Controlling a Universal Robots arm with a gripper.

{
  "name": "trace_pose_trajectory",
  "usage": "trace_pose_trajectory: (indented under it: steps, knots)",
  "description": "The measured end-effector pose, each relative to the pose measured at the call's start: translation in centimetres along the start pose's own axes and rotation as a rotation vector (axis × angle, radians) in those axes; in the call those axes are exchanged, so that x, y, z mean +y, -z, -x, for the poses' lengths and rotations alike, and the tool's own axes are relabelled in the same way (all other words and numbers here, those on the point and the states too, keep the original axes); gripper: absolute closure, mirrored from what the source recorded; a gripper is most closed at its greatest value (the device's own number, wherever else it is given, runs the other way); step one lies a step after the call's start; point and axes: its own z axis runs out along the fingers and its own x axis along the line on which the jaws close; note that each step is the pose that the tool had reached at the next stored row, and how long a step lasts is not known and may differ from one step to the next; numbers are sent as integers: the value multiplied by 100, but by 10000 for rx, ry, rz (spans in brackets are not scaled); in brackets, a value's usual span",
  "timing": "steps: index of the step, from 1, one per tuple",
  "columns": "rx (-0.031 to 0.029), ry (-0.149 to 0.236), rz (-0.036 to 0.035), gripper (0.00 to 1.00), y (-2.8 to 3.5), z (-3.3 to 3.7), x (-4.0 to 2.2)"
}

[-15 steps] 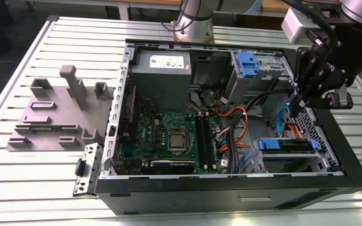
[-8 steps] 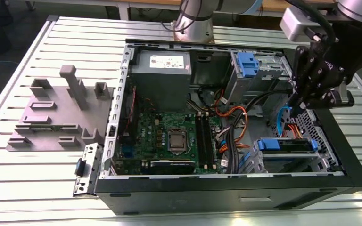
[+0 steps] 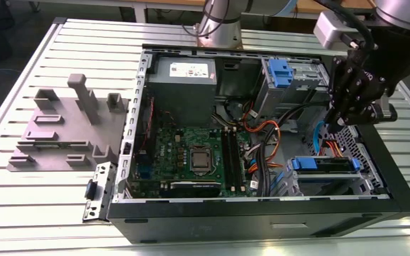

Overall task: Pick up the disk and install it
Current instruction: 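Insert the second disk wire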

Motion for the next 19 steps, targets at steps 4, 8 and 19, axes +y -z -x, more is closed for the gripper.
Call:
trace_pose_trajectory:
  steps: [4, 8, 19]
  knots:
    - [83, 7, 10, 76, -31, 11, -2]
    - [88, 5, 11, 84, -36, 12, -4]
    - [86, 16, 10, 84, -60, -80, 12]
